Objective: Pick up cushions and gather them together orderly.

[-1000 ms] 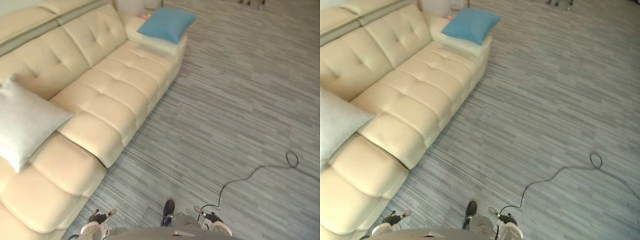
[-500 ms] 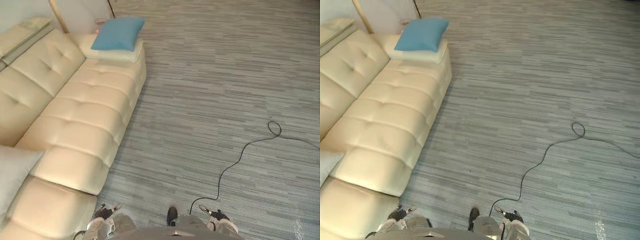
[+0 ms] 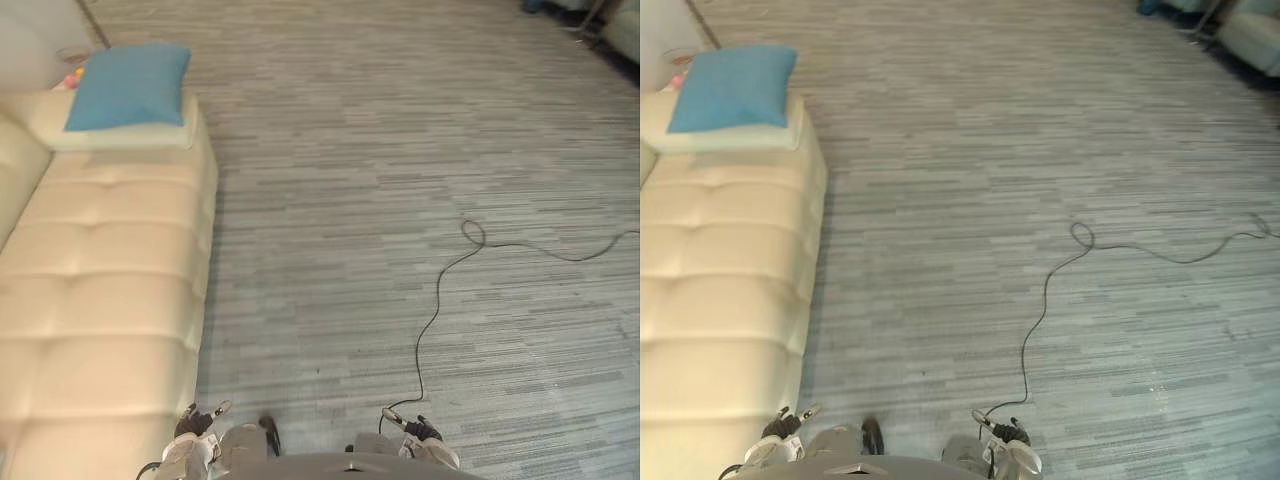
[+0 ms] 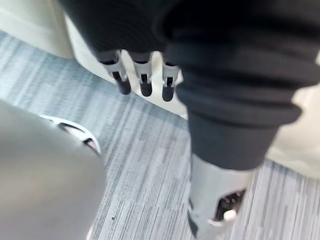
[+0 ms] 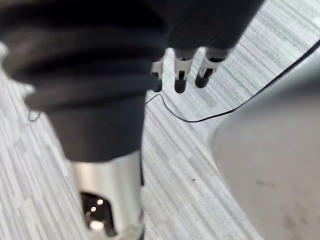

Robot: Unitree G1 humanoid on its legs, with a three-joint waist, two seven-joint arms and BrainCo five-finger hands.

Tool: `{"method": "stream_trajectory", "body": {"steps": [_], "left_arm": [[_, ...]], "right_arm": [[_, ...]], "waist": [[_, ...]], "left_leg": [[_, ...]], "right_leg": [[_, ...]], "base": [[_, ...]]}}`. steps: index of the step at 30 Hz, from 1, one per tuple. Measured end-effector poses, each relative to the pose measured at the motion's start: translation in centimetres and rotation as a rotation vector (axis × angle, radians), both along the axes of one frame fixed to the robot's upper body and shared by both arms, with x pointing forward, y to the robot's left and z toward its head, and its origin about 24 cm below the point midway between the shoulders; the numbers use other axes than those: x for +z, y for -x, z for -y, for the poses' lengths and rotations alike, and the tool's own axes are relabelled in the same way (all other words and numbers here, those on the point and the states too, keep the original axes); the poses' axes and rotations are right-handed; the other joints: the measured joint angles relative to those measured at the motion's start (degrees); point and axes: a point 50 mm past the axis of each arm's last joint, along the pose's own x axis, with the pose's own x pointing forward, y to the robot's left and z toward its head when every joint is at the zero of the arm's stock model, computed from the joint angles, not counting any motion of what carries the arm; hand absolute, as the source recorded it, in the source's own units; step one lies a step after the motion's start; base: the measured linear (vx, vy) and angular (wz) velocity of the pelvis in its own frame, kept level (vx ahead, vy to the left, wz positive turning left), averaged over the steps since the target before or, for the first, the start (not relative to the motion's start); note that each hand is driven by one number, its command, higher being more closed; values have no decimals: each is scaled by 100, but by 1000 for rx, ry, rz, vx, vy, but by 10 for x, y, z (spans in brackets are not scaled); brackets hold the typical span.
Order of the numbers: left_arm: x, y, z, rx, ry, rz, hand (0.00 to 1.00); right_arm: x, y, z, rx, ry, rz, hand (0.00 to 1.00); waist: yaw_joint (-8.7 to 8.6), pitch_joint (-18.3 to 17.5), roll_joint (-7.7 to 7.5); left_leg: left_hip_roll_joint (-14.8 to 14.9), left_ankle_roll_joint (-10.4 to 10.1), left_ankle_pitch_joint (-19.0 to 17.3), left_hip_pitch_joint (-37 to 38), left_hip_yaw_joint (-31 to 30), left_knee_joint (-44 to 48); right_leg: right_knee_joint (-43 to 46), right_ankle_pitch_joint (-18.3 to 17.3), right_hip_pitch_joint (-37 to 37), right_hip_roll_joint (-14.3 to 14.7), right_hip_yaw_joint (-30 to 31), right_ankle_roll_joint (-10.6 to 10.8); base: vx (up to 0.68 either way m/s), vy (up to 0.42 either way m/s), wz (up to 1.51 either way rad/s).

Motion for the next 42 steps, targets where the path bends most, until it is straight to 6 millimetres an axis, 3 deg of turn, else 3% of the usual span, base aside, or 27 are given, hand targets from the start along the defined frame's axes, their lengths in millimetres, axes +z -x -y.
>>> {"method": "stream_trajectory", "body": {"steps": [2, 4, 7, 8, 9, 10, 11, 12, 13, 14, 15, 18, 19, 20, 23, 25, 28, 30, 32, 33, 34, 35, 36, 38, 40, 41, 42], "left_arm": [[-2, 2, 3, -29, 5, -23, 0], [-3, 2, 5, -44, 6, -29, 0], [-3, -4, 11, -77, 18, -32, 0], [-4, -3, 12, -95, 14, -39, 0], [-4, -1, 11, -96, 12, -45, 0], [-4, 1, 9, -102, 4, -50, 0], [-4, 1, 7, -103, -3, -51, 0], [-4, 2, 3, -101, -10, -52, 0], [-4, 2, 7, -95, 0, -51, 0], [-6, 5, 14, -73, 24, -56, 0], [-7, 6, 20, -48, 47, -52, 0], [-5, 3, 20, -15, 55, -34, 0], [-4, 1, 18, 0, 52, -21, 0], [-3, 0, 17, 13, 50, -10, 0], [0, -5, 14, 17, 41, 14, 0], [1, -7, 14, 22, 39, 25, 0], [3, -12, 14, 13, 33, 49, 0], [4, -14, 16, 12, 34, 57, 0], [5, -16, 16, 9, 32, 66, 0], [5, -16, 16, 7, 29, 68, 0], [6, -17, 12, 5, 19, 69, 0], [6, -16, 8, 1, 8, 66, 0], [6, -16, 7, 1, 4, 62, 0], [5, -14, 6, 0, 0, 53, 0], [2, -8, 2, -38, -13, 11, 0], [1, -7, 1, -45, -17, 2, 0], [-1, -3, 1, -43, -22, -19, 0]], "right_arm": [[2, -6, 2, 6, 6, 11, 0], [1, -8, 3, 13, 6, 5, 0], [4, -14, 12, 37, 40, 9, 0], [5, -17, 14, 37, 44, 19, 0], [6, -19, 13, 37, 44, 23, 0], [5, -20, 12, 40, 39, 23, 0], [4, -17, 10, 39, 34, 16, 0], [2, -11, 11, 24, 26, 4, 0], [3, -13, 14, 19, 29, 11, 0], [5, -14, 20, 19, 46, 19, 0], [7, -14, 25, -9, 50, 29, 0], [6, -11, 25, -25, 47, 23, 0], [5, -6, 25, -28, 48, 16, 0], [4, -3, 24, -30, 44, 7, 0], [1, 1, 18, -21, 29, -8, 0], [1, 1, 18, -25, 28, -9, 0], [0, 3, 17, -57, 17, -17, 0], [0, 3, 17, -57, 17, -16, 0], [1, 0, 18, -49, 21, -15, 0], [0, -1, 15, -46, 13, -16, 0], [-1, -2, 10, -44, -1, -17, 0], [-3, 0, 5, -40, -15, -28, 0], [-4, 0, 1, -37, -24, -29, 0], [-4, 0, 0, -33, -28, -33, 0], [-3, -6, -1, 2, -18, -18, 0], [-2, -6, -1, 8, -14, -15, 0], [-1, -7, 3, 18, -2, -14, 0]], "waist": [[-57, 37, 71], [-92, 46, 90], [-152, 204, 268], [-218, 280, 287], [-239, 297, 274], [-302, 324, 194], [-334, 329, 124], [-372, 362, 13], [-365, 368, 82], [-340, 317, 309], [-343, 326, 443], [-414, 312, 510], [-392, 316, 526], [-326, 327, 514], [-222, 367, 453], [-166, 362, 464], [-31, 380, 428], [-7, 376, 428], [113, 340, 472], [161, 290, 390], [160, 179, 246], [97, 129, 116], [98, 110, 78], [119, 97, 33], [56, 118, 23], [56, 137, 21], [66, 204, 124]], "left_leg": [[-55, -5, -29, 754, -2, -534], [-30, -28, -17, 1027, -5, -750], [127, -182, -92, 1426, -36, -1033], [177, -207, -91, 1572, -66, -1102], [176, -211, -90, 1619, -107, -1125], [119, -294, -84, 1704, -277, -1135], [60, -325, -84, 1761, -364, -1136], [-12, -459, -164, 2041, -738, -1123], [47, -462, -166, 2123, -831, -1108], [245, -550, -110, 2118, -970, -919], [427, -648, -32, 2004, -1107, -460], [725, -814, 368, 1362, -1446, 1142], [934, -991, 742, 903, -1618, 2315], [1073, -1032, 746, 579, -1569, 3214], [1250, -883, 430, -95, -1082, 4014], [1231, -752, 105, -608, -678, 3791], [980, -629, -147, -1006, -147, 2029], [681, -674, 119, -1169, -184, 752], [507, -651, 856, -1419, -476, -133], [356, -426, 1301, -1400, -609, -128], [175, -152, 1202, -1383, -591, -60], [91, -28, 997, -1391, -513, 98], [61, 71, 741, -1351, -448, 371], [16, 144, 409, -1107, -313, 515], [-56, 311, 194, -413, -258, 444], [-80, 325, 183, -162, -261, 378], [-118, 351, 141, 508, -303, 22]], "right_leg": [[493, -324, -156, -166, -837, -409], [273, -595, -407, -151, -1307, -620], [-907, -658, -958, 125, -1752, -874], [-1924, -262, -1212, 277, -1741, -921], [-2350, -45, -1272, 333, -1671, -918], [-3200, 475, -1271, 425, -1457, -872], [-3541, 698, -1257, 417, -1326, -865], [-3671, 1750, -1184, 428, -968, -1085], [-3430, 1657, -1212, 472, -996, -1102], [-3056, 1217, -1280, 556, -1047, -1165], [-2781, 868, -1250, 645, -1124, -1187], [-2617, 427, -994, 753, -1289, -1275], [-2654, 266, -698, 832, -1341, -1391], [-2685, 107, -387, 906, -1345, -1455], [-3049, -215, 434, 1028, -1223, -1504], [-3437, -272, 917, 1013, -1157, -1437], [-3947, -228, 1556, 840, -1063, -1247], [-4280, -280, 1845, 719, -1023, -1151], [-4611, -379, 2081, 702, -824, -953], [-4715, -431, 2171, 618, -680, -868], [-4710, -477, 2242, 443, -577, -836], [-4540, -430, 2173, 321, -442, -837], [-4097, -402, 2067, 207, -214, -801], [-2974, -390, 1714, 108, 93, -455], [-552, 129, 973, 86, 442, 521], [-23, 209, 847, 63, 381, 554], [810, 115, 553, -104, -113, 57]], "base": [[436, 81, -19], [373, 14, -5], [375, -62, 9], [420, -115, 15], [441, -174, 29], [383, -188, 34], [505, -288, 59], [433, -268, 42], [491, -324, 22], [473, -307, -9], [447, -297, -7], [417, -275, 18], [467, -257, 7], [551, -299, 2], [471, -172, -9], [415, -31, -10], [404, 59, -19], [432, 129, -12], [412, 196, -45], [432, 220, -59], [610, 223, -44], [616, 191, -27], [744, 228, -19], [527, 186, -20], [546, 127, -9], [600, 102, -8], [424, 48, -12]]}}
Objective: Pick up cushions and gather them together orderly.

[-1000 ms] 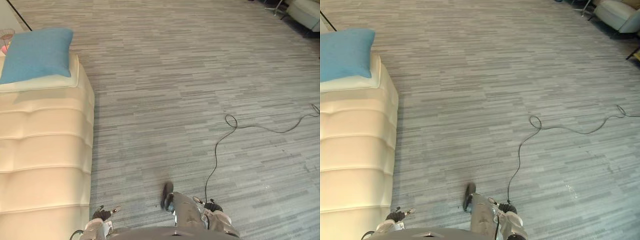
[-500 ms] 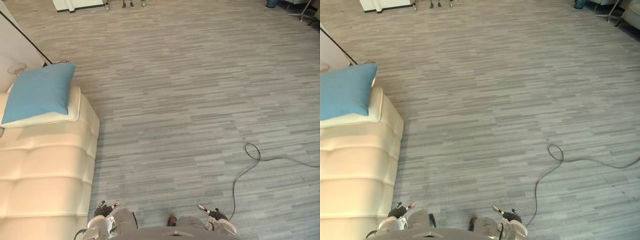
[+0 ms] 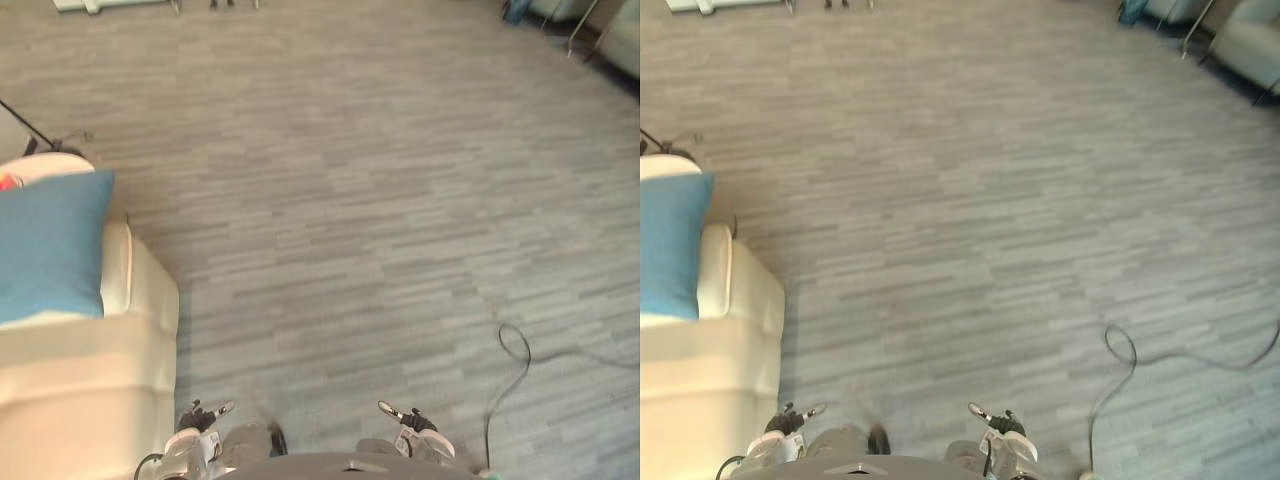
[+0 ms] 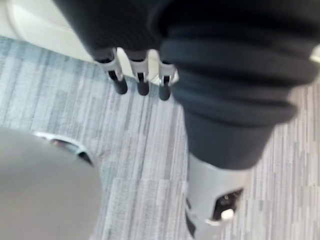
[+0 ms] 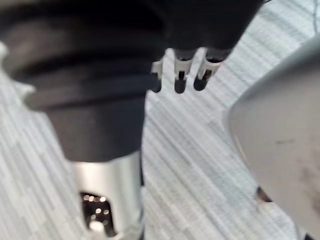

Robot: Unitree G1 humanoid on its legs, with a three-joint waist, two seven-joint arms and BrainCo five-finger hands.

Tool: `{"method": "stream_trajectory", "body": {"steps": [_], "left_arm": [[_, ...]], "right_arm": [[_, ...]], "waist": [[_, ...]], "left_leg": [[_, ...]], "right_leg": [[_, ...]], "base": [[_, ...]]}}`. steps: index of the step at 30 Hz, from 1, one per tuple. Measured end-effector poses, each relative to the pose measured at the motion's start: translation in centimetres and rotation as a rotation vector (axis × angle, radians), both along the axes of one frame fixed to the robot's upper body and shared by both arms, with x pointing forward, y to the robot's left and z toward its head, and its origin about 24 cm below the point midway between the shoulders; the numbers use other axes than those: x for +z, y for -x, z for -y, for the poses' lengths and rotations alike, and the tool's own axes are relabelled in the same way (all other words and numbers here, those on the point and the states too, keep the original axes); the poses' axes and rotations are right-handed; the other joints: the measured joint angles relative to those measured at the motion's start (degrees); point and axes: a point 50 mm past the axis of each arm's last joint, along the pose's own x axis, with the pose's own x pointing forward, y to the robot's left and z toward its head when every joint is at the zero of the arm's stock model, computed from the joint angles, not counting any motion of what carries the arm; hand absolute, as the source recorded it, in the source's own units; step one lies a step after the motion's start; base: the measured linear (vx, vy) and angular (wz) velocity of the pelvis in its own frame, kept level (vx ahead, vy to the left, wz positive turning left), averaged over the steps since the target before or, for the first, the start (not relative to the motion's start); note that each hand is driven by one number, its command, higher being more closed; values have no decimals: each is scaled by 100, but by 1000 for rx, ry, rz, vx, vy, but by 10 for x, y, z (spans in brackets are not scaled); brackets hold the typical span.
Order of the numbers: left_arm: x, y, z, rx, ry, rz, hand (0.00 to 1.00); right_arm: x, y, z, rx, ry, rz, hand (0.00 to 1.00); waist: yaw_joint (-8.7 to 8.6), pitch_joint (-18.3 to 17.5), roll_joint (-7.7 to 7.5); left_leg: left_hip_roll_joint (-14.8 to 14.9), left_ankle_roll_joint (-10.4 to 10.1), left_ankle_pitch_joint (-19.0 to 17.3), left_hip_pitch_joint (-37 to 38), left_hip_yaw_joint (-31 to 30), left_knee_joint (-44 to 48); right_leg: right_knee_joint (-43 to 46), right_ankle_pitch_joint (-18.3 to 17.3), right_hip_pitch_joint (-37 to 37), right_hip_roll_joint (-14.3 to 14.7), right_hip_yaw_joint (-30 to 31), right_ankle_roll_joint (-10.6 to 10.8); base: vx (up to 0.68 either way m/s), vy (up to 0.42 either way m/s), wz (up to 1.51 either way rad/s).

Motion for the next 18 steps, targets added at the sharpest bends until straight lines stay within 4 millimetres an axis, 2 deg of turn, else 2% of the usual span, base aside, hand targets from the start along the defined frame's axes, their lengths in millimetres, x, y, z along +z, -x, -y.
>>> {"method": "stream_trajectory", "body": {"steps": [1, 2, 3, 5, 6, 7, 8, 9, 10, 11, 12, 14, 16, 17, 18], "left_arm": [[-1, 2, 0, -8, -1, -14, 0], [-1, 3, 0, -17, -3, -20, 0], [-2, 5, 0, -31, -4, -33, 0], [-4, 7, 2, -37, 4, -41, 0], [-4, 6, 4, -34, 8, -40, 0], [-4, 6, 5, -34, 10, -40, 0], [-4, 6, 4, -37, 8, -41, 0], [-4, 7, 4, -35, 9, -42, 0], [-4, 7, 5, -32, 12, -40, 0], [-4, 5, 8, -12, 25, -33, 0], [-5, 6, 15, 13, 47, -31, 0], [-6, 7, 20, 34, 68, -29, 0], [-5, 6, 20, 54, 73, -18, 0], [-4, 4, 20, 66, 76, -5, 0], [-4, 3, 20, 74, 78, 2, 0]], "right_arm": [[1, -1, 2, 14, 8, 0, 0], [1, -1, 2, 16, 11, 1, 0], [1, 0, 3, 15, 13, 0, 0], [1, 1, 5, 11, 15, -2, 0], [1, 0, 8, -9, 15, 5, 0], [2, 1, 11, -25, 17, 8, 0], [2, 1, 12, -21, 16, 7, 0], [1, 3, 10, -22, 11, 2, 0], [1, 4, 11, -34, 8, 2, 0], [2, 2, 13, -30, 15, 8, 0], [3, 1, 15, -29, 21, 11, 0], [4, -1, 16, -50, 19, 28, 0], [4, 1, 18, -51, 24, 23, 0], [4, 5, 18, -49, 28, 18, 0], [3, 8, 18, -47, 30, 11, 0]], "waist": [[-13, 19, 36], [-26, 19, 39], [-91, 21, 17], [-188, 26, 12], [-243, 46, 35], [-276, 85, 86], [-283, 129, 101], [-292, 123, 37], [-323, 151, 20], [-309, 158, 100], [-248, 153, 213], [-253, 151, 320], [-233, 153, 390], [-252, 159, 411], [-230, 187, 370]], "left_leg": [[-8, -2, -1, 464, -44, -367], [-8, -3, 0, 659, -52, -556], [-1, -5, 1, 935, -108, -855], [7, -32, -14, 1026, -212, -947], [42, -111, -63, 1108, -296, -961], [118, -193, -147, 1183, -395, -983], [216, -287, -209, 1334, -541, -1072], [204, -360, -249, 1416, -697, -1119], [246, -516, -340, 1545, -888, -1150], [365, -563, -368, 1655, -998, -1137], [479, -608, -311, 1633, -1024, -1025], [628, -792, -183, 1449, -1225, -525], [818, -1125, 38, 1025, -1395, 562], [972, -1431, 393, 593, -1473, 1563], [1100, -1514, 541, 348, -1415, 2123]], "right_leg": [[90, -203, -126, -65, -355, -356], [26, -292, -213, -81, -546, -465], [-502, -559, -477, -87, -966, -646], [-1372, -622, -746, -74, -1265, -685], [-1985, -580, -922, -32, -1357, -754], [-2591, -441, -1053, 116, -1326, -816], [-3836, 153, -1130, 401, -1046, -788], [-4639, 604, -1091, 457, -876, -746], [-4755, 1359, -1015, 482, -792, -747], [-4613, 1422, -977, 587, -838, -911], [-4389, 1171, -1007, 626, -916, -945], [-4136, 829, -941, 653, -1078, -1045], [-4232, 671, -604, 726, -1248, -1110], [-4366, 573, -303, 752, -1401, -1147], [-4480, 535, -133, 792, -1428, -1169]], "base": [[413, 42, -11], [366, 14, 8], [316, -34, 25], [317, -88, 39], [365, -159, 43], [440, -224, 55], [443, -280, 61], [459, -336, 76], [469, -355, 69], [387, -294, 43], [363, -276, 21], [319, -262, 22], [341, -265, 37], [323, -199, 46], [321, -156, 44]]}}
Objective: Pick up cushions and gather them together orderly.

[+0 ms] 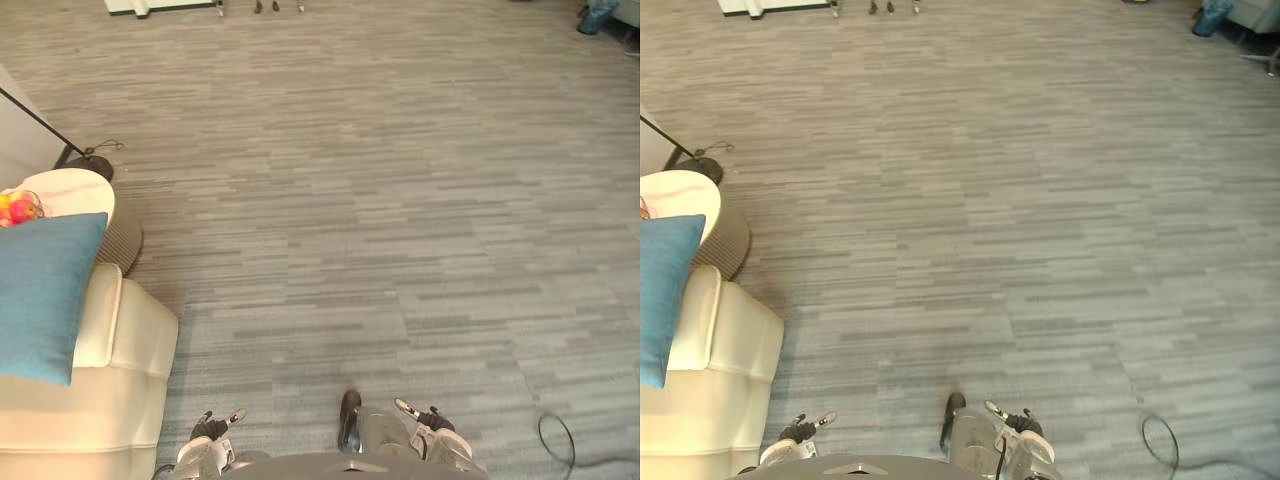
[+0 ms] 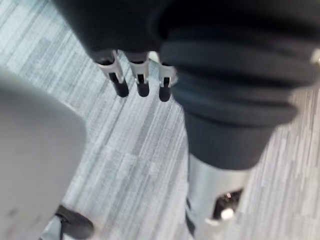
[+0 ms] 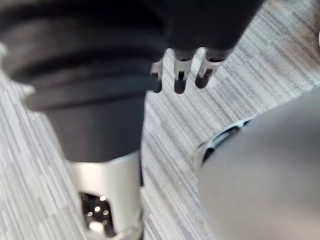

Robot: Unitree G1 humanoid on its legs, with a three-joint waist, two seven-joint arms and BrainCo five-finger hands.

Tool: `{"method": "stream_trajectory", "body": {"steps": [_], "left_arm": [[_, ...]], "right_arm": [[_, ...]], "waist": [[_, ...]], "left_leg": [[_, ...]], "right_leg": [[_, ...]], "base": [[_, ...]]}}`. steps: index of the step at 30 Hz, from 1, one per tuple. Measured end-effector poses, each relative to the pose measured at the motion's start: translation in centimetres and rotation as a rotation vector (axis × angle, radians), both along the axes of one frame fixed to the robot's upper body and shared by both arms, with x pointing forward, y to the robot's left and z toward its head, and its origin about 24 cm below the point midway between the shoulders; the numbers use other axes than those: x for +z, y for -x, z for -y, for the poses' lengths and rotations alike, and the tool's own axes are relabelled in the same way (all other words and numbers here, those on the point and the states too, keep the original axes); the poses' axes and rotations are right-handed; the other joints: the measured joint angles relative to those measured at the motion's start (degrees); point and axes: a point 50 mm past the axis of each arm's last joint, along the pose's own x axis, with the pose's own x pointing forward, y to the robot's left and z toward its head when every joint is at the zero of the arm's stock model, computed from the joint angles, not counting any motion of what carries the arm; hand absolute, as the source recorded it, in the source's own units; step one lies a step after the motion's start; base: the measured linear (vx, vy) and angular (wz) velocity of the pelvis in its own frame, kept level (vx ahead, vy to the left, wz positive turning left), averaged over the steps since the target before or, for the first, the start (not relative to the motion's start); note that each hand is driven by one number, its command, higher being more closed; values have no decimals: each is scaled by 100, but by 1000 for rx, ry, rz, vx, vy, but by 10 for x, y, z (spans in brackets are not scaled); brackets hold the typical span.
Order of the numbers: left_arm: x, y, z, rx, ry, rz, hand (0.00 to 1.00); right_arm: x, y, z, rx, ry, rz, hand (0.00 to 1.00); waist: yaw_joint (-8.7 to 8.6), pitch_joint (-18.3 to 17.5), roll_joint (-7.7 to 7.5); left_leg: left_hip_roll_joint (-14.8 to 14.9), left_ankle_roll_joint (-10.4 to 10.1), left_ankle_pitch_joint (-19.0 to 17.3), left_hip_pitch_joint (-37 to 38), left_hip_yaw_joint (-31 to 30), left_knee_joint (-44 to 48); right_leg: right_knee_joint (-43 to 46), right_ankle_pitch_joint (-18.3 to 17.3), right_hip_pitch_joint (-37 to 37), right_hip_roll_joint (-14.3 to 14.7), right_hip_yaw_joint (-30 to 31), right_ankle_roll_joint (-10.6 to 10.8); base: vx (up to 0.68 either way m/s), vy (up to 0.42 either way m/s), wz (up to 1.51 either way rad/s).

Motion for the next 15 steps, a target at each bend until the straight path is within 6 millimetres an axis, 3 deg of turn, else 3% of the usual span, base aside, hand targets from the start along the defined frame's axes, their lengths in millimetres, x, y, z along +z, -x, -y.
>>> {"method": "stream_trajectory", "body": {"steps": [1, 3, 5, 7, 8, 9, 10, 12, 15], "left_arm": [[1, -1, 0, 7, 8, 11, 0], [1, -2, 1, 18, 19, 20, 0], [1, -2, 1, 22, 20, 24, 0], [2, -4, -1, 6, 13, 26, 0], [2, -5, 1, -12, 12, 26, 0], [2, -6, 2, -29, 13, 27, 0], [2, -7, 3, -34, 11, 28, 0], [3, -7, -8, -68, -23, 20, 0], [5, -9, -14, -86, -46, 23, 0]], "right_arm": [[-1, 2, 1, 1, 3, -8, 0], [-2, 5, 2, -7, 2, -18, 0], [-2, 4, 2, -8, 0, -19, 0], [-3, 7, 2, -14, -6, -33, 0], [-4, 9, 3, -25, -7, -37, 0], [-4, 13, 5, -34, -6, -45, 0], [-5, 15, 5, -35, -7, -55, 0], [-7, 16, -7, -41, -27, -51, 0], [-7, 15, -12, -43, -39, -46, 0]], "waist": [[62, -14, 47], [116, -30, 65], [133, -29, 68], [115, -33, 58], [90, -37, 69], [83, -47, 77], [99, -88, 43], [116, -187, -250], [169, -118, -388]], "left_leg": [[197, 39, -79, -281, 175, 619], [295, 113, -288, -528, 626, 778], [308, 193, -423, -668, 945, 320], [307, 260, -501, -778, 1362, -831], [292, 335, -175, -791, 1722, -1773], [232, 255, 138, -870, 1895, -2240], [90, 312, 212, -845, 1885, -2401], [-482, 474, 588, -743, 1686, -3164], [-753, 545, 633, -683, 1472, -3241]], "right_leg": [[-152, -11, 232, 46, -92, -26], [-431, 1, 602, 33, -135, -32], [-676, 35, 823, -13, -150, 22], [-852, 99, 1008, -153, -346, 130], [-914, 97, 1111, -248, -565, 256], [-923, 71, 1149, -312, -712, 391], [-937, 72, 1171, -403, -792, 459], [-1190, 157, 1243, -708, -1165, 597], [-1218, 182, 1488, -914, -1353, 615]], "base": [[310, -128, 20], [240, -69, 13], [241, 7, 10], [233, 89, 39], [214, 164, 76], [222, 183, 80], [213, 192, 92], [210, 162, 88], [153, 152, 67]]}}
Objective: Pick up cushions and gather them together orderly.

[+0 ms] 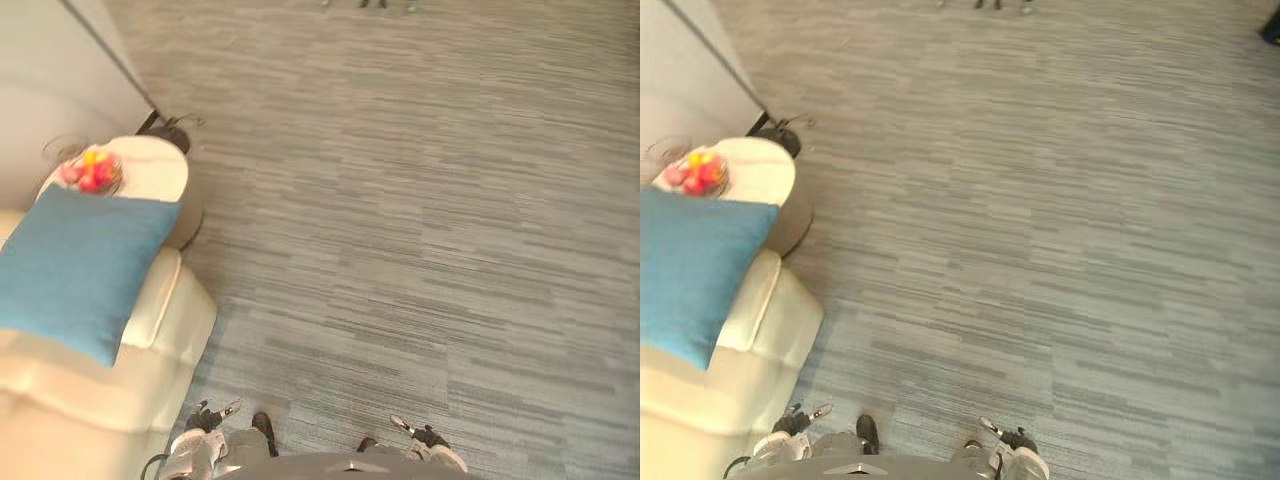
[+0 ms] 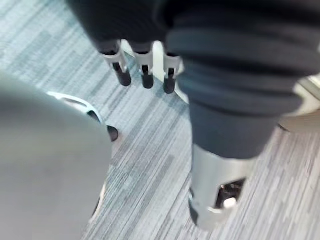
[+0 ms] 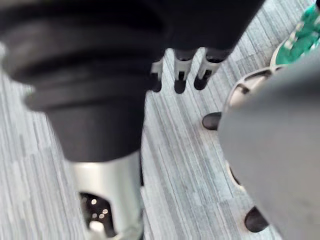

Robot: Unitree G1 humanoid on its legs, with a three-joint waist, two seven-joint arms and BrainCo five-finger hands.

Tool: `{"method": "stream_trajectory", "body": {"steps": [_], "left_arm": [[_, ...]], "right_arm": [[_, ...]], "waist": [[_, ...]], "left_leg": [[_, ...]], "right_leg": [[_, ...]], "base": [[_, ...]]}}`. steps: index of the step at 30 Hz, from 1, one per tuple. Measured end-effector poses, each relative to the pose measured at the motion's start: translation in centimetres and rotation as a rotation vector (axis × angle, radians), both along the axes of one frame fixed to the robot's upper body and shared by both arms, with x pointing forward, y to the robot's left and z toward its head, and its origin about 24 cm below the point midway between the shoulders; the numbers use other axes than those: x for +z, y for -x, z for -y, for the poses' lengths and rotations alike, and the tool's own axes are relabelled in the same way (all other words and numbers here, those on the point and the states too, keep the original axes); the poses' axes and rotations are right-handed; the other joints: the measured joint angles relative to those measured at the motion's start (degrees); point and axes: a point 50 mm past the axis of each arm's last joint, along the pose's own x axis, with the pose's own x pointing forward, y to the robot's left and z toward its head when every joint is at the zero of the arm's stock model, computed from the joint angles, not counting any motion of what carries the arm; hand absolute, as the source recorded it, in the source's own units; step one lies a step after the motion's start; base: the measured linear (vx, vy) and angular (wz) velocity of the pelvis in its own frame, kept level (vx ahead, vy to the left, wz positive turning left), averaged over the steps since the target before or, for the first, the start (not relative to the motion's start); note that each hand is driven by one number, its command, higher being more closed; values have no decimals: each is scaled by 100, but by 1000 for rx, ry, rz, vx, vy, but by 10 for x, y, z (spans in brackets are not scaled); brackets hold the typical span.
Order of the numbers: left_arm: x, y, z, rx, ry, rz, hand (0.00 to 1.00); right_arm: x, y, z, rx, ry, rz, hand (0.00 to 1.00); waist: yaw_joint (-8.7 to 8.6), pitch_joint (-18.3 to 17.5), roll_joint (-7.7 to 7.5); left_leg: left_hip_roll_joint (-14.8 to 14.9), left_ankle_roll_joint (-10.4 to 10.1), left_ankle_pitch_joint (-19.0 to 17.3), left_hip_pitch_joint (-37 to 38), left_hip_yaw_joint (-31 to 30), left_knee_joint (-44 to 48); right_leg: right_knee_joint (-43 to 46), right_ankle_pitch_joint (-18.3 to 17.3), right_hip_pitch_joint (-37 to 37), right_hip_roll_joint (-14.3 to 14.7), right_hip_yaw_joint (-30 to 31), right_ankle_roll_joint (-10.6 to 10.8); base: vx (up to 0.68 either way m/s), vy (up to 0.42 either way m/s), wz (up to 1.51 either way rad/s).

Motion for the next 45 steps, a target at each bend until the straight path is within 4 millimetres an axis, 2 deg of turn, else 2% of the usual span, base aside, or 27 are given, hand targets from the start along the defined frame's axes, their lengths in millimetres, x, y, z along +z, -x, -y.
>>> {"method": "stream_trajectory", "body": {"steps": [2, 4, 5, 7, 8, 9, 10, 11, 13, 15, 16, 17, 18, 19, 21, 22, 23, 25, 27, 29, 30, 31, 33, 40, 42, 43, 45], "left_arm": [[0, 1, -1, 1, -1, -3, 0], [-1, 3, -2, 3, -2, -11, 0], [-1, 3, -2, 0, -2, -10, 0], [-1, 3, -3, -25, -10, -15, 0], [0, 3, -8, -31, -23, -17, 0], [1, 2, -10, -29, -29, -12, 0], [1, 1, -12, -28, -33, -9, 0], [1, 1, -11, -27, -33, -8, 0], [1, 1, -11, -23, -30, -10, 0], [1, 1, -10, -21, -27, -11, 0], [1, 2, -10, -13, -25, -13, 0], [0, 4, -10, 5, -21, -13, 0], [0, 5, -11, 19, -19, -12, 0], [-1, 6, -7, 44, -3, -14, 0], [-3, 11, 4, 95, 35, -15, 0], [-4, 11, 6, 102, 42, -15, 0], [-3, 11, 7, 119, 49, -10, 0], [-1, 5, 4, 145, 53, 21, 0], [0, 3, 6, 164, 65, 33, 0], [0, 2, 7, 154, 65, 34, 0], [1, 0, 5, 140, 58, 36, 0], [1, -1, 5, 133, 54, 38, 0], [4, -6, -5, 124, 28, 47, 0], [-1, 6, -5, 104, 16, -6, 0], [-2, 8, -7, 90, 7, -17, 0], [-2, 9, -10, 88, 0, -22, 0], [-1, 9, -13, 77, -11, -26, 0]], "right_arm": [[0, -1, -1, 2, -2, 3, 0], [0, -1, -3, 12, -5, 2, 0], [1, -4, 0, 22, 5, 8, 0], [3, -7, 1, 60, 20, 16, 0], [3, -9, -2, 87, 18, 16, 0], [2, -10, -4, 87, 13, 18, 0], [2, -9, -5, 88, 11, 16, 0], [2, -10, -6, 105, 12, 19, 0], [3, -13, -8, 126, 11, 28, 0], [3, -13, -8, 135, 5, 34, 0], [3, -13, -9, 135, 3, 33, 0], [2, -11, -9, 133, 1, 30, 0], [2, -9, -9, 127, -1, 27, 0], [2, -9, -7, 119, -1, 29, 0], [3, -7, 1, 111, 13, 33, 0], [4, -8, 2, 108, 16, 37, 0], [4, -8, 3, 111, 22, 40, 0], [5, -9, 0, 127, 20, 46, 0], [6, -12, -3, 129, 19, 65, 0], [7, -13, -3, 124, 18, 73, 0], [8, -15, -5, 122, 16, 88, 0], [9, -17, -6, 123, 14, 95, 0], [10, -23, -16, 122, -6, 120, 0], [8, -20, -17, 142, -8, 100, 0], [6, -21, -18, 170, -10, 81, 0], [5, -20, -20, 192, -12, 68, 0], [3, -13, -17, 208, -7, 38, 0]], "waist": [[19, 14, -13], [20, 47, -49], [-4, 52, -12], [-48, 88, -37], [-51, 91, -125], [-45, 108, -192], [-35, 117, -223], [-75, 124, -203], [-104, 127, -189], [-119, 129, -180], [-124, 128, -179], [-124, 119, -216], [-123, 111, -238], [-126, 80, -267], [-36, -20, 99], [-68, -14, 163], [-64, -29, 199], [-13, 6, 151], [57, 53, 106], [50, 39, 138], [25, 12, 97], [16, -7, 110], [81, 89, -140], [48, 57, -176], [14, 33, -217], [-54, 81, -308], [-61, 89, -360]], "left_leg": [[-29, 105, -86, 153, 4, 17], [-41, 211, -400, 273, 29, 34], [-42, 230, -568, 356, -60, 109], [-58, 246, -688, 429, -195, 268], [-77, 278, -754, 476, -373, 362], [-91, 362, -756, 575, -506, 378], [-88, 375, -772, 606, -604, 384], [-26, 368, -790, 625, -836, 376], [7, 359, -795, 613, -1090, 348], [2, 320, -818, 622, -1546, 258], [-20, 253, -856, 578, -1781, 260], [-93, 178, -892, 566, -2024, 262], [-143, 121, -917, 560, -2175, 271], [-135, 32, -915, 576, -2406, 275], [164, -168, -887, 487, -2429, 376], [239, -215, -896, 435, -2403, 467], [390, -444, -901, 183, -2212, 920], [502, -445, -901, -206, -1825, 1690], [705, -424, -1025, -473, -1014, 2232], [756, -241, -913, -497, -421, 1966], [699, -57, -736, -513, 84, 1596], [629, 6, -693, -500, 118, 1436], [282, 134, -346, -427, 211, 826], [-139, 244, 152, 421, 188, -384], [-394, 303, 433, 663, 196, -1093], [-526, 308, 441, 718, 126, -1200], [-670, 398, 377, 836, 58, -1200]], "right_leg": [[237, -9, 68, -81, 11, 12], [1017, -147, -57, -280, 26, 215], [1923, -242, -338, -529, 177, 277], [3202, -4, -827, -828, 588, 185], [3839, 367, -1077, -914, 929, 140], [4220, 427, -1248, -949, 1110, 88], [4386, 171, -1325, -895, 1195, 96], [4359, -525, -1452, -579, 1353, 63], [3887, -860, -1575, -140, 1554, 64], [2534, -905, -1596, 452, 2051, 49], [1934, -826, -1565, 607, 2361, 15], [1439, -718, -1505, 631, 2652, 32], [1422, -481, -1478, 612, 2656, -11], [1546, -539, -1452, 631, 2457, -123], [1548, -733, -1264, 688, 1861, -253], [1522, -747, -1172, 720, 1703, -271], [1409, -770, -928, 766, 1330, -336], [1305, -789, -721, 793, 1115, -403], [1139, -816, -382, 767, 930, -450], [1114, -821, -244, 705, 772, -437], [1051, -823, -235, 627, 644, -332], [1017, -810, -257, 596, 618, -311], [712, -668, -284, 427, 462, -188], [523, -505, 81, 293, 570, -111], [779, -760, -153, 114, 605, 64], [1094, -935, -257, -56, 592, 119], [1461, -1101, -271, -302, 614, 250]], "base": [[81, 87, 13], [17, 102, 9], [-46, 95, 26], [-10, 89, 41], [51, 66, 58], [106, 29, 63], [105, -33, 74], [97, -51, 66], [73, -98, 78], [127, -231, 115], [113, -262, 135], [121, -293, 118], [152, -285, 122], [241, -333, 109], [304, -314, 115], [334, -272, 131], [265, -199, 99], [204, -152, 85], [147, -69, 61], [111, 17, 54], [98, 96, 61], [114, 140, 67], [72, 108, 44], [-27, 40, 2], [-166, 86, -3], [-129, 113, 15], [-69, 110, 17]]}}
